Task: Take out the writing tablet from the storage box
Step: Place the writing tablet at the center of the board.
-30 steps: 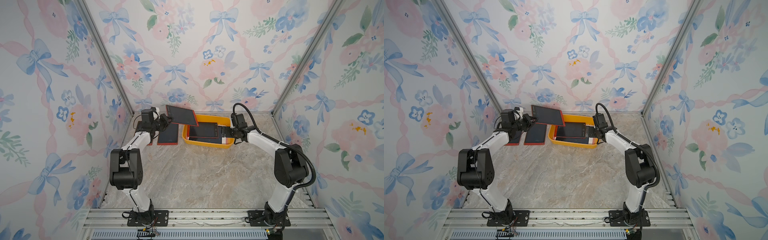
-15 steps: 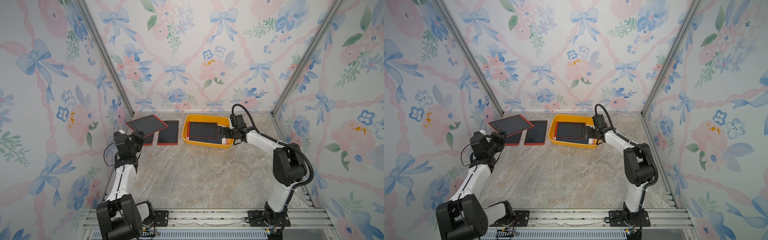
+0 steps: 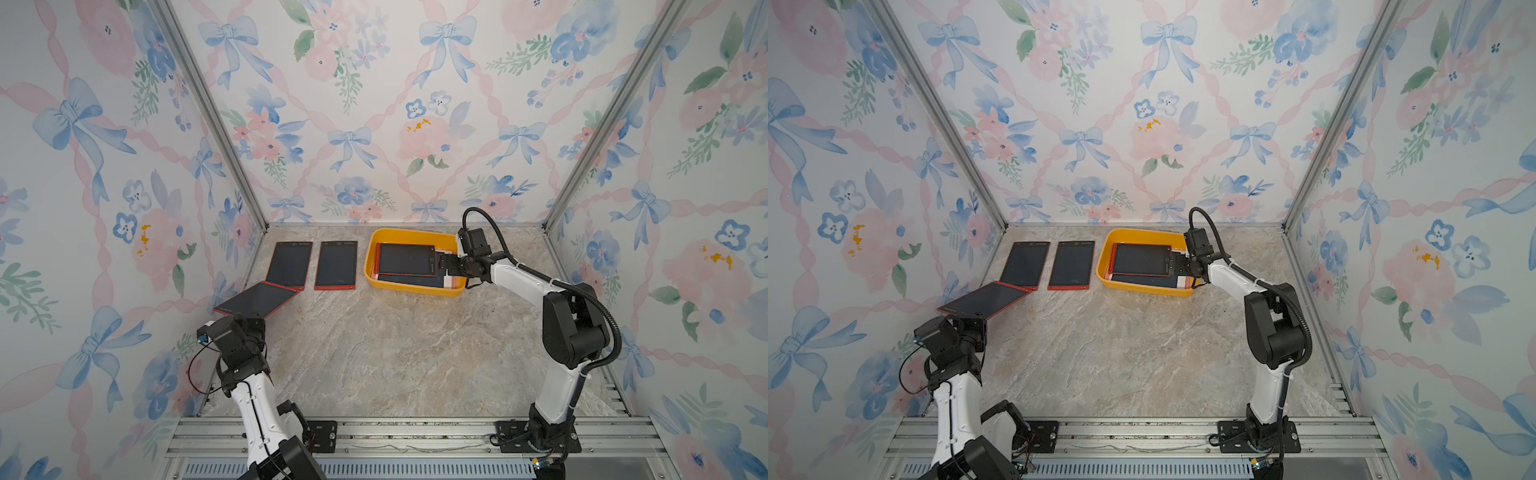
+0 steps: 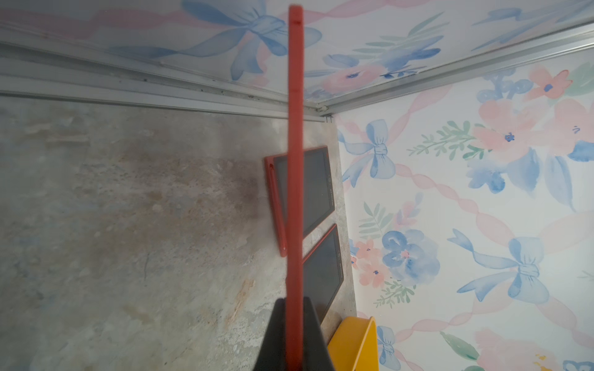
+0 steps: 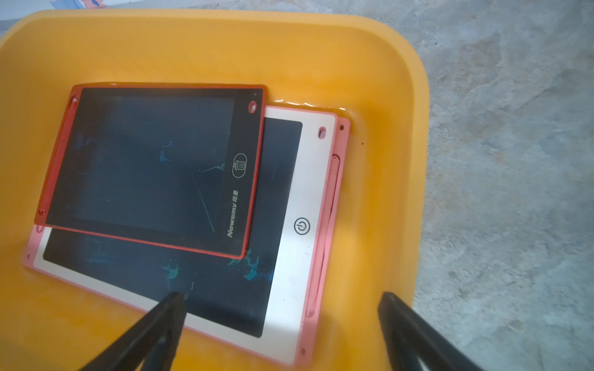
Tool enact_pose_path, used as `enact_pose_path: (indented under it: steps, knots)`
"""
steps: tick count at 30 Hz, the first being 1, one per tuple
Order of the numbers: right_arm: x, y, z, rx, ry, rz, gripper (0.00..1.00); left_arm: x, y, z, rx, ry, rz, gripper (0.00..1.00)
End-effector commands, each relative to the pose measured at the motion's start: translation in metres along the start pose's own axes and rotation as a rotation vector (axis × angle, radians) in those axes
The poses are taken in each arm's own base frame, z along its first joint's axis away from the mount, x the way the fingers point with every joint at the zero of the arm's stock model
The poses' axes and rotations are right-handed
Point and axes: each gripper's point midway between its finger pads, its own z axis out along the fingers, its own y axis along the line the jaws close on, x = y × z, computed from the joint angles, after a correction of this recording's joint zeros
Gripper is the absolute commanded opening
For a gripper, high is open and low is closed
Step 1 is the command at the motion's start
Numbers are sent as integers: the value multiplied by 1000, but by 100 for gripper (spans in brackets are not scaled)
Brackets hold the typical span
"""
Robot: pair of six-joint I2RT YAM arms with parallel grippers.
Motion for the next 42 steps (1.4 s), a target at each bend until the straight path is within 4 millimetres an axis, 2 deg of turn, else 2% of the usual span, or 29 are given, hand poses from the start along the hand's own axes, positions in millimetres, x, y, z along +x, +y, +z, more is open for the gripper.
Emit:
enact_pose_path:
  steps: [1,11,15,17,18,23,27,30,32,35,42]
  knots:
    - [-1,-4,13,4,16,10,97,13,15,-5,-13,52,11,0]
    - [-3,-2,20,-7,20,5,97,35,64,-6,-108,87,-57,0]
    - [-1,-2,23,-19,22,11,97,30,73,-9,-160,46,-60,0]
    - [-1,-3,24,-23,19,15,97,26,77,-11,-188,24,-58,9]
    - [-1,-3,25,-27,19,17,97,24,78,-12,-200,14,-60,10]
    - [-1,-9,32,-42,22,50,97,22,94,-17,-253,-33,-101,2]
    - [1,-16,39,-50,32,74,97,21,96,-25,-208,-95,-156,2]
    - [2,-21,42,-44,37,75,97,13,93,-34,-157,-174,-190,8]
    - [3,-24,43,-39,40,75,97,18,95,-33,-134,-158,-221,12]
    - [1,-25,44,-38,36,74,97,30,102,-28,-177,-87,-193,10]
    - [5,-27,44,-37,37,79,97,32,102,-24,-230,-33,-136,9]
